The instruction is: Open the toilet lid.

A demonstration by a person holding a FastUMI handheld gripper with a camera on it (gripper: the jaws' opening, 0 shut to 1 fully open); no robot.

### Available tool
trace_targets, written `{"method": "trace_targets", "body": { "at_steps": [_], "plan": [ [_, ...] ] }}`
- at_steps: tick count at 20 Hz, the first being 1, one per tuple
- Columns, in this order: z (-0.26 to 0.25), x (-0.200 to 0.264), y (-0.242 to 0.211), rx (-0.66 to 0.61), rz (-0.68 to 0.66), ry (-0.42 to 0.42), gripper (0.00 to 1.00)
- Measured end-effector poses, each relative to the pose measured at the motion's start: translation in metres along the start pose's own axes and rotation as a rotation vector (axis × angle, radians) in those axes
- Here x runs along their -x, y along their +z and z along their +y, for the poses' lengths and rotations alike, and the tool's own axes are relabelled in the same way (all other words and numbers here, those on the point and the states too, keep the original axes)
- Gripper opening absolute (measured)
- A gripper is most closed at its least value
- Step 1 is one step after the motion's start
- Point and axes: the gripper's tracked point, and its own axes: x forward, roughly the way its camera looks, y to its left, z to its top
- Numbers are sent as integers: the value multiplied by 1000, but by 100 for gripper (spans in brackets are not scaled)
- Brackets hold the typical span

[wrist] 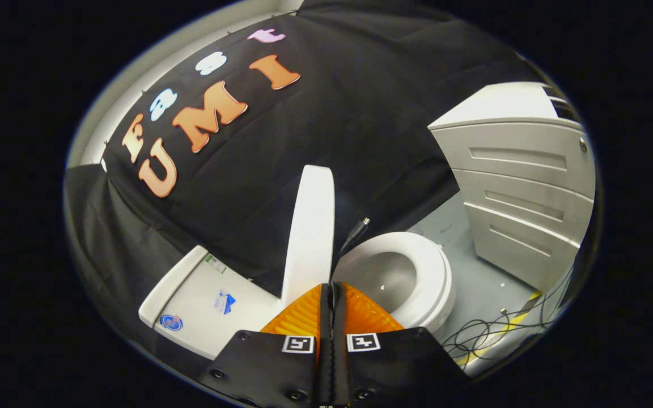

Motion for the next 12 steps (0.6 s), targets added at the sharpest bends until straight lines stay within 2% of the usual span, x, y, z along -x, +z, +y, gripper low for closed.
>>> {"method": "trace_targets", "body": {
  "at_steps": [9, 12],
  "plan": [
    [70, 15, 13, 167, -57, 14, 8],
    [98, 17, 13, 284, -40, 7, 8]
  ]
}}
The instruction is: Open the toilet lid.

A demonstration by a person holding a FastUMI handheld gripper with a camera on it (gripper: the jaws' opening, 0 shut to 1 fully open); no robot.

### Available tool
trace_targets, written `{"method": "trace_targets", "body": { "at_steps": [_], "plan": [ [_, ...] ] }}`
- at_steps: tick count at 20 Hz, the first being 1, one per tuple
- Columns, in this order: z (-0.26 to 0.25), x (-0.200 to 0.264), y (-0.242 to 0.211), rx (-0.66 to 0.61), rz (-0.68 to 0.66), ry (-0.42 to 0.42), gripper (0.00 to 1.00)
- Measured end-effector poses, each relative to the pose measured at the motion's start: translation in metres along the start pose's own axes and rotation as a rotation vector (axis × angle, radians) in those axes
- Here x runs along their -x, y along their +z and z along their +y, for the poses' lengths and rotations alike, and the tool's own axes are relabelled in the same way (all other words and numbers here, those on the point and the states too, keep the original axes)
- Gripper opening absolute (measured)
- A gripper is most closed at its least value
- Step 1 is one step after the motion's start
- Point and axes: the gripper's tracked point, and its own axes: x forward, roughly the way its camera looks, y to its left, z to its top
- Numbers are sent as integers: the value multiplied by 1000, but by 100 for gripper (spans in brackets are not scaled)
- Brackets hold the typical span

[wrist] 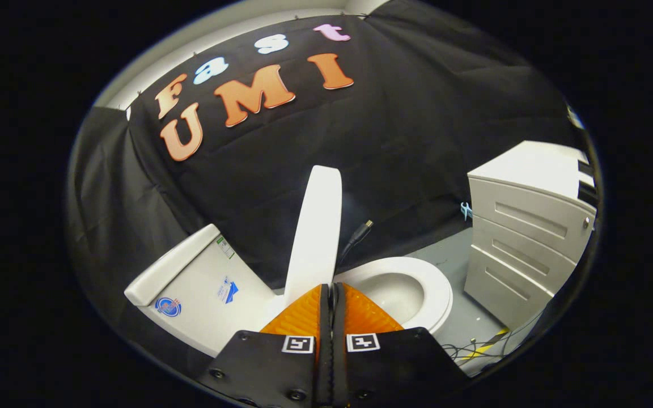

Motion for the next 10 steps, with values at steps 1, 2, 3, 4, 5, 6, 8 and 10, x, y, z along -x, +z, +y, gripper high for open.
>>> {"method": "trace_targets", "body": {
  "at_steps": [1, 2, 3, 4, 5, 6, 8, 10],
  "plan": [
    [10, 1, 4, 32, 3, -1, 8],
    [19, 2, 7, 54, 7, 0, 8],
    [28, 2, 12, 72, 4, 0, 7],
    [39, 4, 15, 88, -3, 5, 7],
    [49, 6, 18, 101, -10, 13, 8],
    [60, 7, 20, 112, -18, 22, 8],
    [81, 10, 23, 148, -31, 37, 7],
    [100, 12, 25, 175, -34, 47, 7]
  ]
}}
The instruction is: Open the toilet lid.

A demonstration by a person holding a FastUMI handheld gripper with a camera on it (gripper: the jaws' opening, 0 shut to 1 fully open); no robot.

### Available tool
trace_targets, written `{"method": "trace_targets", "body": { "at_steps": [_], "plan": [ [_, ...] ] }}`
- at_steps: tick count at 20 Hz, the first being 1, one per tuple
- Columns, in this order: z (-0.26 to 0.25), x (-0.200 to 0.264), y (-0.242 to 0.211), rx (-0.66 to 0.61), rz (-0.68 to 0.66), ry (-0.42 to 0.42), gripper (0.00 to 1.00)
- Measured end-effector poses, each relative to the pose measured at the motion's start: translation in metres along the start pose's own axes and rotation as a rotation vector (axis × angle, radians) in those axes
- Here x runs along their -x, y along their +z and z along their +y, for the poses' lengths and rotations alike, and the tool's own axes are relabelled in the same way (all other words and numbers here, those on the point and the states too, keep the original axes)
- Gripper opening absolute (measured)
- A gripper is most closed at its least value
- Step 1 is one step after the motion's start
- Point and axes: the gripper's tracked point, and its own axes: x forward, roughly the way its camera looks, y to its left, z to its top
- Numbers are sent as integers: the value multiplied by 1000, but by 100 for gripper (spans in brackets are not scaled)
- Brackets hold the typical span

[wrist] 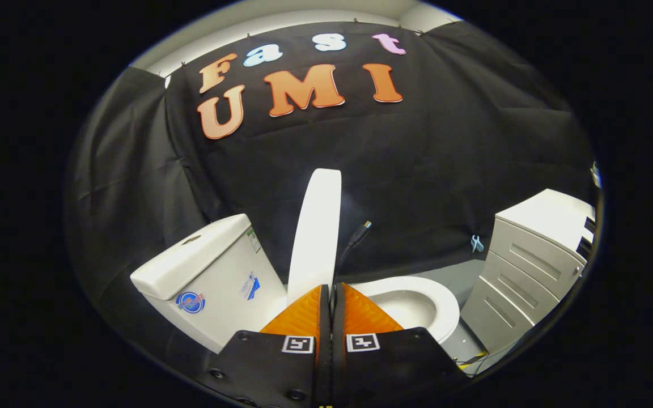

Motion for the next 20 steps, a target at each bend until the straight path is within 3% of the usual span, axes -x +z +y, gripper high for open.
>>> {"method": "trace_targets", "body": {
  "at_steps": [20],
  "plan": [
    [150, -2, 4, 175, -54, 83, 8]
  ]
}}
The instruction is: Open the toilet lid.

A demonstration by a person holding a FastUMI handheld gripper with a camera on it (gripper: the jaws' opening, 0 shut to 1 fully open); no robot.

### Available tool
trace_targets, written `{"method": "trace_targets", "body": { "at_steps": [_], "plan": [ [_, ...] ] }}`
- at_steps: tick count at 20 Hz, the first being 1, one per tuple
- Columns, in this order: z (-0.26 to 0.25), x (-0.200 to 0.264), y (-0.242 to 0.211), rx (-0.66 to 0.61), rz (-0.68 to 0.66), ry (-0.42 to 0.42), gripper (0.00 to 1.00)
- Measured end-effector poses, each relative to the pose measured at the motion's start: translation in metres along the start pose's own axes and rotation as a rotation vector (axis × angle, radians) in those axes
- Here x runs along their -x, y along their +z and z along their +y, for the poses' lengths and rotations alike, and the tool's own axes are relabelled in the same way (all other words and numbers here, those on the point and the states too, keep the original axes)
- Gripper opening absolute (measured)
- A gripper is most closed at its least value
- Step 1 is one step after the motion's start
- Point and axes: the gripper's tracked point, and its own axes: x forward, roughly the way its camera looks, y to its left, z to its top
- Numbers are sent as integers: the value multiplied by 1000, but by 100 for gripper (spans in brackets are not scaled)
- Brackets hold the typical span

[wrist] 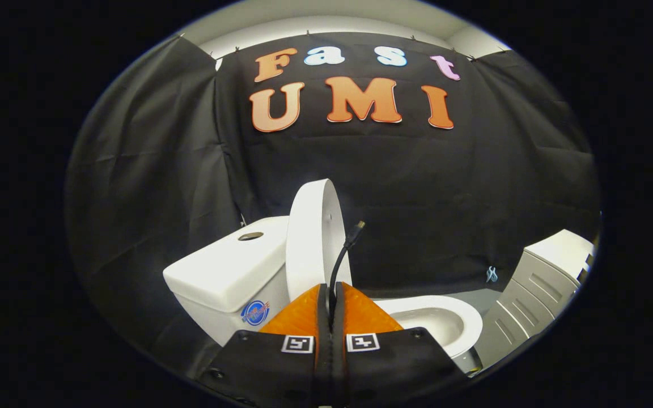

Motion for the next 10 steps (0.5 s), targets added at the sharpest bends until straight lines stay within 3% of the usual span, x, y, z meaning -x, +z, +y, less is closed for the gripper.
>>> {"method": "trace_targets", "body": {
  "at_steps": [5, 10],
  "plan": [
    [34, -4, -2, 58, 2, 25, 8],
    [52, -5, -3, 137, -1, -3, 8]
  ]
}}
